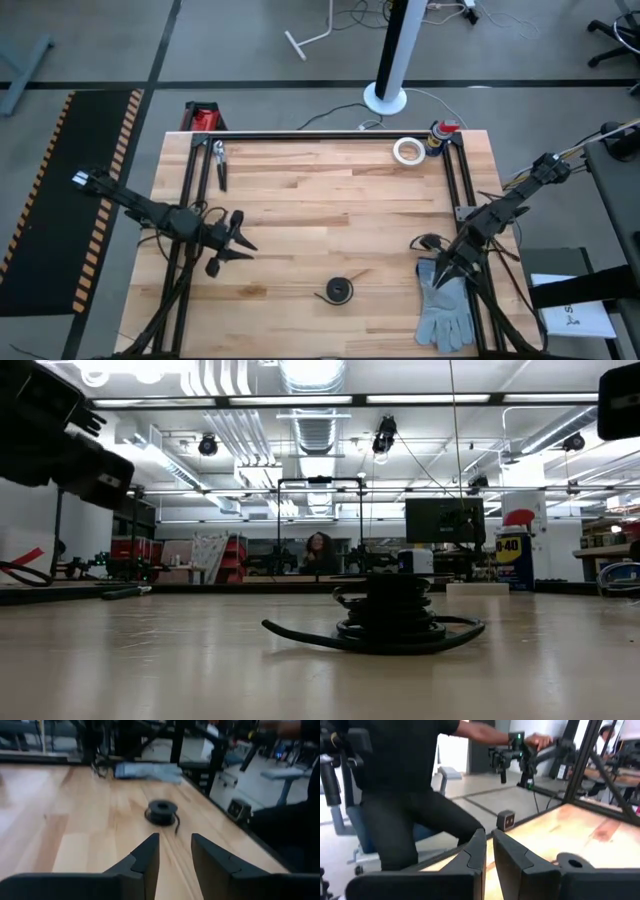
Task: Coil cords
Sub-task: Return to Home Position
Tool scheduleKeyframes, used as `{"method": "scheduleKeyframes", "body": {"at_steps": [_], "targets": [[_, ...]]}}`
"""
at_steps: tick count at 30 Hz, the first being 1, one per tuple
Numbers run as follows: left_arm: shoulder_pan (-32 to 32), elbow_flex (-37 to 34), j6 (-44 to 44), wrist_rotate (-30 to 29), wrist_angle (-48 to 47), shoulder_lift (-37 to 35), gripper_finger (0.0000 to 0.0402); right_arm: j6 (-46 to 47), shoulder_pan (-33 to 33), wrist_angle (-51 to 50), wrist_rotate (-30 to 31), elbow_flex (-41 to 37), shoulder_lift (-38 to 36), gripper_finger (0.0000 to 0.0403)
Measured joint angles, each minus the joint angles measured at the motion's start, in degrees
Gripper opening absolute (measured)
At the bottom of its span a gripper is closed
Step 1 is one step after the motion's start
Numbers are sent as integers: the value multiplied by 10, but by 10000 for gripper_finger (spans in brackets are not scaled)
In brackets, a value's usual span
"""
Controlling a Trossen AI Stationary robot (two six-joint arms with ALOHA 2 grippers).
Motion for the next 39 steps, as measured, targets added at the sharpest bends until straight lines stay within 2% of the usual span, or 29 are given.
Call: {"method": "scheduleKeyframes", "body": {"at_steps": [9,18,24,31,39], "targets": [[22,0,0,0,-1,-91,116,0,-20,1,0,-11,-92,24],[75,0,0,0,-17,-148,109,0,-93,-3,0,-16,-186,30],[99,0,0,-1,-30,-169,97,0,-142,3,0,-16,-185,24],[111,-1,0,-1,-45,-172,88,0,-244,2,0,-17,-184,28],[144,-1,0,-1,-131,-177,86,0,-392,3,0,-17,-184,24]]}}
